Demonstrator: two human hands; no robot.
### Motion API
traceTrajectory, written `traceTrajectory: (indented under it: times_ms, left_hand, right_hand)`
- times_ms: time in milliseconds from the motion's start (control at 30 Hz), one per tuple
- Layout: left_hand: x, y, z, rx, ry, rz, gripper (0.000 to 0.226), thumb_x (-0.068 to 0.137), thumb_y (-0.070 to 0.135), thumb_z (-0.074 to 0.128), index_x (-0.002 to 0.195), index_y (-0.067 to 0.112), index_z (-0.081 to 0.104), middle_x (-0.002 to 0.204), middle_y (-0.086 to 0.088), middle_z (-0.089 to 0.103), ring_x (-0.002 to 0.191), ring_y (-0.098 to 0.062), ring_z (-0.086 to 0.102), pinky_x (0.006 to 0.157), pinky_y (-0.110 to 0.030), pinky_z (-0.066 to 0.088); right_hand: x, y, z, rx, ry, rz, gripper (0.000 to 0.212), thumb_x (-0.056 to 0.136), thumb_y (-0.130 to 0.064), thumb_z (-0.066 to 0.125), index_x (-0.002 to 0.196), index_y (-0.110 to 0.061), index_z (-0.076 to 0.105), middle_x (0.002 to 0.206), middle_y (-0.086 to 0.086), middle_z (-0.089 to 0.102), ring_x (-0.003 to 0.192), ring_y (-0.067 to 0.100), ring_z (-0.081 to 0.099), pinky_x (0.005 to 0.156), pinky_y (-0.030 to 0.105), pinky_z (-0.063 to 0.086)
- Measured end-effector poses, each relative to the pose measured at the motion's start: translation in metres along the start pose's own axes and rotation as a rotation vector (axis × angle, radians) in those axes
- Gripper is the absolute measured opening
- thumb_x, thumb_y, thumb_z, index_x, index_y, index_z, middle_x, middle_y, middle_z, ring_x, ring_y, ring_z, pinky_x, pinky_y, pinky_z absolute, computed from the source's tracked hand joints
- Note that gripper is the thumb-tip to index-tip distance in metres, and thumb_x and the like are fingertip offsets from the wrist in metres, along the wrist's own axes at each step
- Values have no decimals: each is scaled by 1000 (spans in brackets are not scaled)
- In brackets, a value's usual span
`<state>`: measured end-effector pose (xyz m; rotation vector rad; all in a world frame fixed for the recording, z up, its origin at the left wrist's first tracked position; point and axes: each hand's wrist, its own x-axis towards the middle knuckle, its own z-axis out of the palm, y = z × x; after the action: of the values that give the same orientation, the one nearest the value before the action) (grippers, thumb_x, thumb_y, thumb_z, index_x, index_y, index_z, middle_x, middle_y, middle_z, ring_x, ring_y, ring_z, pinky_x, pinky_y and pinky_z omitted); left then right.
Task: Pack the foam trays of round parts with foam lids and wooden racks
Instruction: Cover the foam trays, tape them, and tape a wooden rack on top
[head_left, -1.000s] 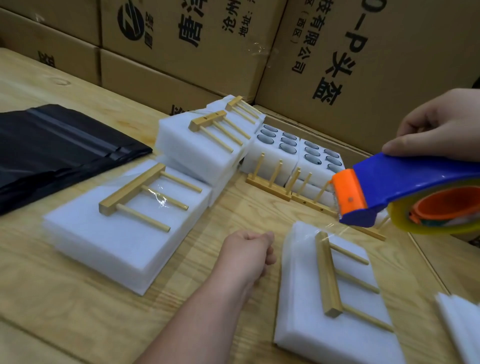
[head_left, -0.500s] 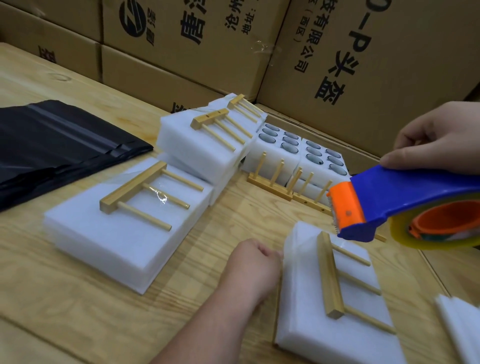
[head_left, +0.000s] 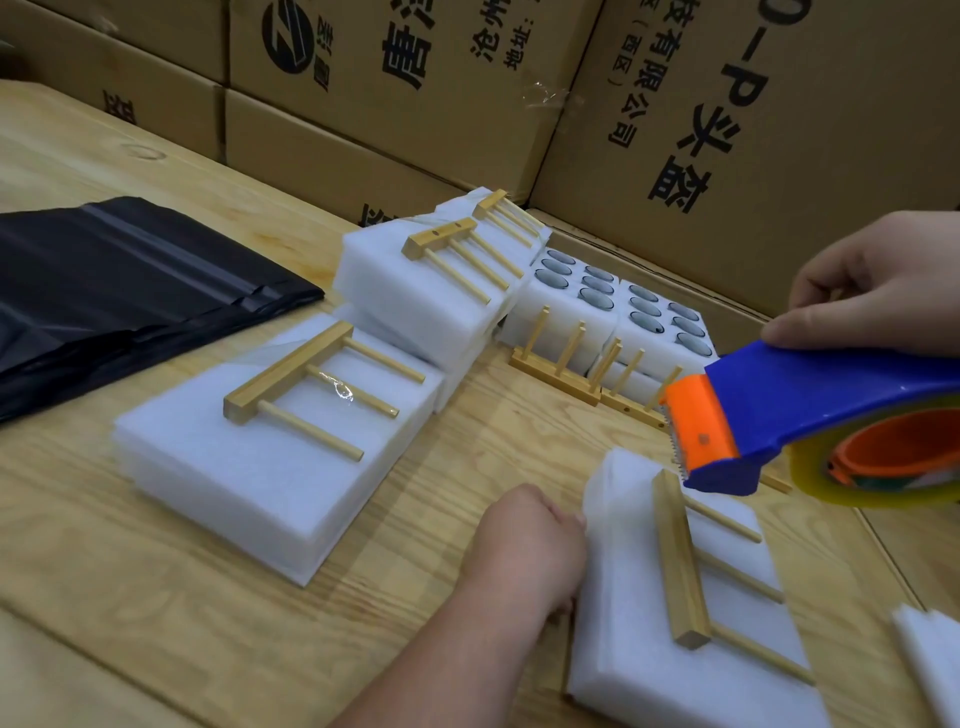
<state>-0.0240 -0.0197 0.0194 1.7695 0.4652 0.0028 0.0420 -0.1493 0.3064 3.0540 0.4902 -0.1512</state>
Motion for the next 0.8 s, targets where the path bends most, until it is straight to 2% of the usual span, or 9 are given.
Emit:
traceTrajectory:
  times_ms: [100,200,367,500,633,700,800]
  left_hand:
    - [-2,1,2,102,20,39,24,84,44,57,80,21,57,72,-5,73,70,-30,72,69,-40,62]
    - [-2,2,2,155,29,57,25,82,45,55,83,20,59,77,-3,72,73,-28,71,70,-39,61]
    - [-1,2,5,301,112,143,29,89,42,55,109,21,56,100,-2,69,98,-26,66,79,-34,55]
    - [-2,2,5,379,122,171,29,92,38,54,115,22,56,105,-1,66,100,-26,65,76,-34,52]
    - [-3,2,2,424,113,173,28,91,38,54,116,24,59,106,1,67,102,-25,65,79,-33,54]
    - [-3,5,0,462,160,233,30,92,42,52,116,26,60,104,3,68,101,-23,65,80,-34,53]
    - [-3,7,0,348,236,480,36,94,51,50,124,34,59,111,15,60,108,-10,57,91,-32,49]
  right_hand:
    - [2,2,0,-7,-2,-8,54,48,-91,55,79,-52,72,68,-8,75,61,10,73,65,40,64]
    - [4,5,1,4,-6,-19,54,49,-91,55,80,-51,72,68,-8,75,62,11,74,66,41,64]
    - [3,16,3,31,-12,-25,63,49,-101,52,83,-52,71,70,-8,75,63,11,74,66,41,65]
    - [4,33,7,1,-37,-29,81,32,-108,46,87,-53,70,72,-10,75,64,9,74,62,37,64]
    - [2,57,16,19,-1,-15,83,35,-110,46,88,-50,71,71,-9,75,63,10,74,63,42,64]
    - [1,71,23,21,12,-5,81,40,-109,46,89,-50,71,71,-10,75,62,9,73,63,41,64]
    - [1,93,40,5,26,-14,79,47,-110,41,91,-51,71,66,-13,73,56,4,68,60,40,62]
